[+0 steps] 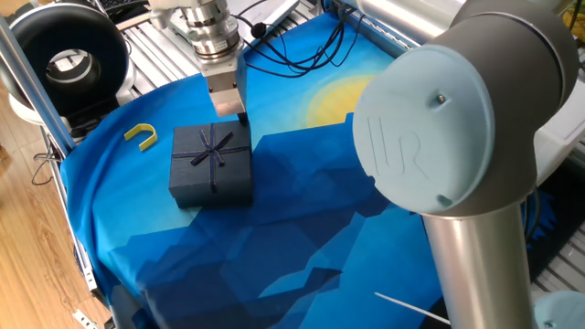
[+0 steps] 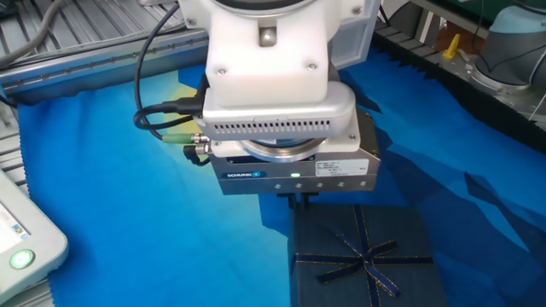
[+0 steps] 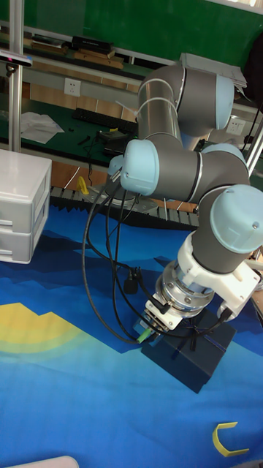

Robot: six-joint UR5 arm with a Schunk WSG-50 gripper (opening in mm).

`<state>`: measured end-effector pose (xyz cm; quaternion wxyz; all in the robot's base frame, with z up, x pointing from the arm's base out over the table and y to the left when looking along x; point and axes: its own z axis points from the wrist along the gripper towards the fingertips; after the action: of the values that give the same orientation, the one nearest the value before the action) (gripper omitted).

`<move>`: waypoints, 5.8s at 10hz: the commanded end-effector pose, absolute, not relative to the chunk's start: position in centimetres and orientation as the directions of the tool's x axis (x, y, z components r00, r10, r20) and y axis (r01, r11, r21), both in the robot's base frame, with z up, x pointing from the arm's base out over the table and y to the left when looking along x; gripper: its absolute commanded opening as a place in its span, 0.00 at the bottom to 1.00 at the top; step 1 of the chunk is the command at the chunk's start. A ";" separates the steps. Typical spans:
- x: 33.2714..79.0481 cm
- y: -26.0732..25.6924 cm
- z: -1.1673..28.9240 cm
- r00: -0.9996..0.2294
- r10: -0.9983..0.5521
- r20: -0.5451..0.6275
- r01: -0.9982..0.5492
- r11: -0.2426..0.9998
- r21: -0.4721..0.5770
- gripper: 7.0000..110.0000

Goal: Slide the outer casing onto the gift box

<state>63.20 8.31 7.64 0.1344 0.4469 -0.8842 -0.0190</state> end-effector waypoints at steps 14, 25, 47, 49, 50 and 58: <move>63.6 8.1 6.8 -0.537 -0.814 0.222 -0.801 0.575 0.169 0.00; 68.1 20.7 12.5 -0.866 -0.492 -0.084 -0.499 0.845 0.194 0.00; 76.7 22.1 13.0 -0.954 -0.297 -0.040 -0.300 0.948 0.107 0.00; 80.8 21.4 13.3 -0.943 -0.322 -0.084 -0.324 0.946 0.020 0.00; 83.4 22.6 13.2 -0.945 -0.308 -0.108 -0.312 0.950 0.021 0.00; 84.6 24.1 13.3 -0.953 -0.260 -0.157 -0.273 0.960 0.067 0.00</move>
<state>84.65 23.67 13.22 -0.0753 0.1389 -0.9868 -0.0351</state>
